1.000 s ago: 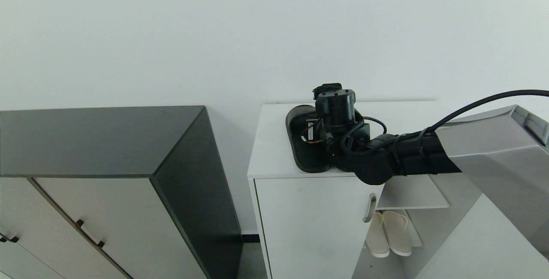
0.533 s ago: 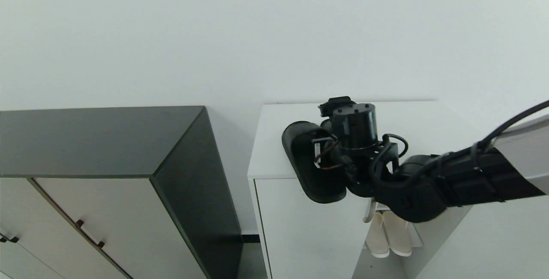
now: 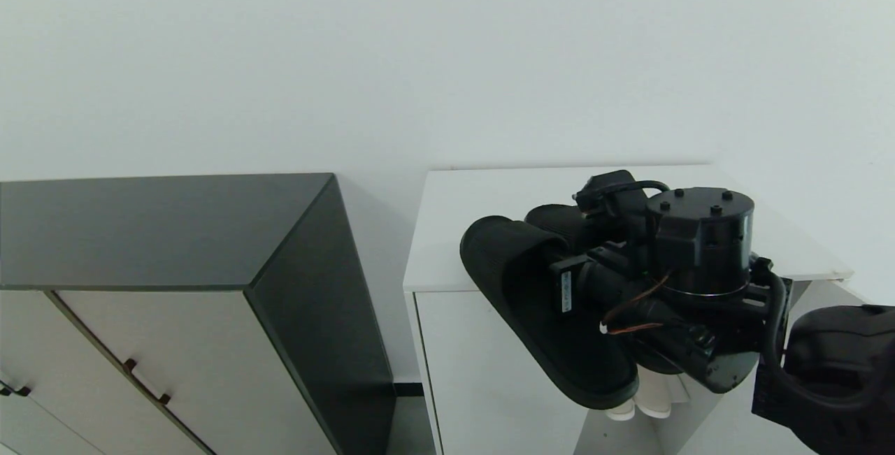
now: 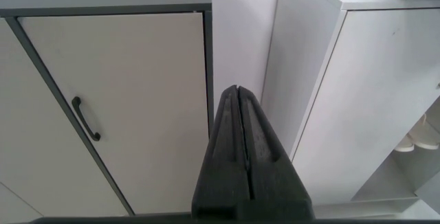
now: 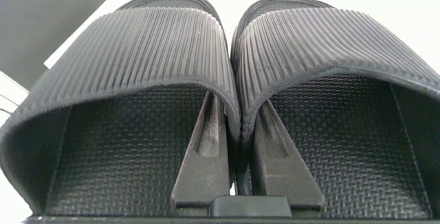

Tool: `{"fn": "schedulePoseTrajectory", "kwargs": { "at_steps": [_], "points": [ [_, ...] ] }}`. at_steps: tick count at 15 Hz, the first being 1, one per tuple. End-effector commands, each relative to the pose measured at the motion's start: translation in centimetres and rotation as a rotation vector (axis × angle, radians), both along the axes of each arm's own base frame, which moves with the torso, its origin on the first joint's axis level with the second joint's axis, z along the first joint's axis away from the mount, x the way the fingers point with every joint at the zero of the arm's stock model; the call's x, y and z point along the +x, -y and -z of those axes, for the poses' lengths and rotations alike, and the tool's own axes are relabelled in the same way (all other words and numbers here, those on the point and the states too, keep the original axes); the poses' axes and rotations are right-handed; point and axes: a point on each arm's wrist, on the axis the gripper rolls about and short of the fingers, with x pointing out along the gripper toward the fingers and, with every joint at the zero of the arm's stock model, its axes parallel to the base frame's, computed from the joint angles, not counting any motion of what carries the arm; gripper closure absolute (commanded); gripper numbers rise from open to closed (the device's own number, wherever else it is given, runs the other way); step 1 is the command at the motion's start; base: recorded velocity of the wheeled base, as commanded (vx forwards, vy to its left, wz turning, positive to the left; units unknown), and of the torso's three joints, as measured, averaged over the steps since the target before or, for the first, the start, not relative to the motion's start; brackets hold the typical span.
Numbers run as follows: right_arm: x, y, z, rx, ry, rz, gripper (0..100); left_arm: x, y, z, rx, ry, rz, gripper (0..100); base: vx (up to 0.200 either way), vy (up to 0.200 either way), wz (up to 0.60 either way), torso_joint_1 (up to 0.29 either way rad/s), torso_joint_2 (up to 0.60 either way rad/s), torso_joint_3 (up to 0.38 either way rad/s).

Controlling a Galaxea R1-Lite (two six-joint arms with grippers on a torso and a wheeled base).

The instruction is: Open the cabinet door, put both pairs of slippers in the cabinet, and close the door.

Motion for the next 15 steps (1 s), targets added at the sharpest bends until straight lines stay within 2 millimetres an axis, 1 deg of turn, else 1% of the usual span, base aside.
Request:
{"fn": "schedulePoseTrajectory", "kwargs": {
  "at_steps": [1, 5, 14, 15],
  "points": [
    [-0.2, 0.1, -0.28, 0.006, 0.007, -0.002, 100, 0.0, 0.0, 0.0, 0.001, 0.0, 0.001, 100, 0.0, 0.0, 0.0, 0.0, 0.0, 0.0],
    [-0.18, 0.1, -0.21, 0.003, 0.007, 0.001, 100, 0.0, 0.0, 0.0, -0.005, 0.0, 0.001, 100, 0.0, 0.0, 0.0, 0.0, 0.0, 0.0],
    [-0.05, -0.05, 0.15, -0.004, 0.001, 0.001, 100, 0.0, 0.0, 0.0, -0.01, 0.0, 0.002, 100, -0.2, 0.0, 0.0, 0.002, 0.0, 0.004],
    [0.12, -0.15, 0.49, -0.011, -0.007, 0.005, 100, 0.0, 0.0, 0.0, -0.01, 0.0, 0.001, 100, -0.2, 0.0, 0.0, -0.002, 0.0, 0.002]
  ]
}}
